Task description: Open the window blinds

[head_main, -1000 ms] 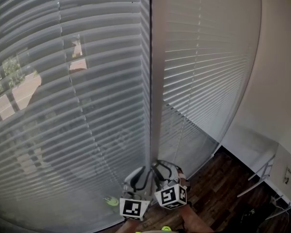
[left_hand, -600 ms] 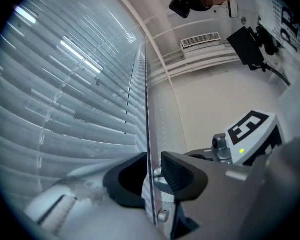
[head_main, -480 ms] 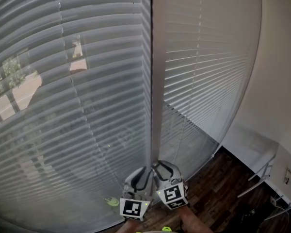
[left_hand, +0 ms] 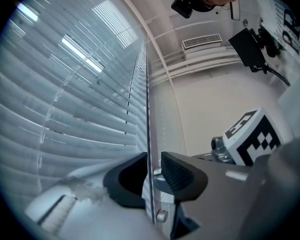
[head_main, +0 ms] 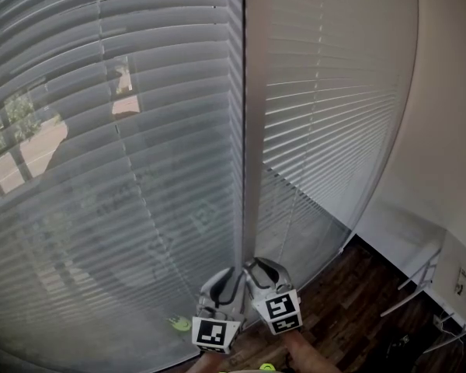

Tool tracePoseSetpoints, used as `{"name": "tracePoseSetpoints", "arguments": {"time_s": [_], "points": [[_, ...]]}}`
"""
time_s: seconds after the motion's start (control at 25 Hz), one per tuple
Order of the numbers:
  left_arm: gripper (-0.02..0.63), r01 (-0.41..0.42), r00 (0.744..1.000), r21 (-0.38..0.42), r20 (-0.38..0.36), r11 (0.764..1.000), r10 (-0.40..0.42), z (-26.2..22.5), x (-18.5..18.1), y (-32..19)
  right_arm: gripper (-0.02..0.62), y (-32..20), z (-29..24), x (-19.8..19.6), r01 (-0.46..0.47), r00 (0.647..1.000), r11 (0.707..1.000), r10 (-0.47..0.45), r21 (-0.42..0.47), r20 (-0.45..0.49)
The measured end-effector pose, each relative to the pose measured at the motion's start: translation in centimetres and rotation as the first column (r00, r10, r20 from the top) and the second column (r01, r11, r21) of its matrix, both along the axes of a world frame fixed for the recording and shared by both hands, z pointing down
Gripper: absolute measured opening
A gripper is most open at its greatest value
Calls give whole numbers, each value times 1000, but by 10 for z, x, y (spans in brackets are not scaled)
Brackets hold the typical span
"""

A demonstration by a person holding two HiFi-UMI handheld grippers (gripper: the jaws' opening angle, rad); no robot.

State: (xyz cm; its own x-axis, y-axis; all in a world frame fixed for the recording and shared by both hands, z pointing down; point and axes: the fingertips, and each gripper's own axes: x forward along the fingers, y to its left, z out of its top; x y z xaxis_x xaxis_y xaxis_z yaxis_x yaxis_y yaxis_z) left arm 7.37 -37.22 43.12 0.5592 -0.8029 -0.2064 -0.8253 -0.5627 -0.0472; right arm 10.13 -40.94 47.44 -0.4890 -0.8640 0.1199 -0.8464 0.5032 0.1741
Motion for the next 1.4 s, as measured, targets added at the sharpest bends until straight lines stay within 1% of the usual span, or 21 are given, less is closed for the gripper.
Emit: {"name": "tracePoseSetpoints", "arguments": {"time_s": [0.08, 0.16, 0.24, 0.36, 0.44, 0.48, 0.56, 0.6, 0.72, 0.8, 0.84, 0.92, 1.04, 1.12, 1.2, 1.28, 1.32, 1.4], "points": [[92, 0, 1000, 0, 2, 1000, 0, 1, 0, 0, 123, 0, 0, 0, -5, 1000, 1000, 5, -9, 21], [92, -1, 999, -3, 40, 1000, 1, 6, -1, -1, 123, -1, 0, 1, -8, 999, 1000, 9, -13, 33], [92, -3, 999, -5, 50, 1000, 3, 7, -2, -1, 123, -1, 0, 1, -11, 999, 1000, 12, -19, 41], [92, -8, 999, -3, 35, 1000, 8, 3, -2, 0, 123, -1, 0, 1, -14, 999, 1000, 15, -22, 44], [92, -5, 1000, 2, -7, 1000, 5, -3, -2, 1, 123, -1, 0, 1, -14, 999, 1000, 15, -20, 41], [92, -3, 1000, 3, -16, 1000, 3, -4, -2, 1, 123, -1, 0, 0, -13, 999, 1000, 14, -18, 38], [92, -3, 1000, -5, 18, 1000, 3, 3, -3, 0, 123, -1, 0, 0, -12, 999, 1000, 13, -11, 29], [92, -4, 999, -10, 33, 1000, 4, 7, -3, 0, 123, -1, 0, 0, -12, 1000, 1000, 12, -6, 22], [92, -3, 999, -11, 39, 1000, 3, 8, -4, 0, 123, 0, 0, 0, -8, 1000, 1000, 8, 13, -24], [92, -1, 999, -13, 52, 1000, 1, 9, -5, 0, 124, 1, 1, -1, -1, 993, 999, 7, 43, -122], [92, 0, 999, -14, 51, 1000, 1, 9, -5, 0, 127, 2, 1, -1, 5, 982, 998, 8, 68, -190], [92, 0, 999, -16, 42, 1000, 0, 8, -5, 0, 130, 4, 0, -3, 28, 945, 991, 15, 128, -326], [92, 0, 1000, -22, 8, 1000, 1, 3, -5, 1, 133, 7, 2, -3, 75, 867, 977, 34, 199, -497], [92, 1, 1000, -31, 18, 1000, 0, 6, -5, 0, 133, 9, 0, -5, 108, 811, 964, 57, 243, -583], [92, 0, 1000, -33, 24, 999, 1, 7, -5, 0, 133, 9, -2, -8, 136, 762, 952, 77, 275, -643], [92, -4, 1000, -31, 24, 999, 4, 4, -3, 0, 126, 9, -2, -11, 152, 730, 946, 87, 285, -678], [92, -5, 1000, -29, 25, 1000, 6, 3, -2, 0, 124, 8, -1, -11, 154, 721, 945, 91, 287, -687], [92, -4, 1000, -28, 26, 1000, 4, 0, -3, 0, 124, 6, -1, -12, 155, 717, 945, 93, 288, -691]]}}
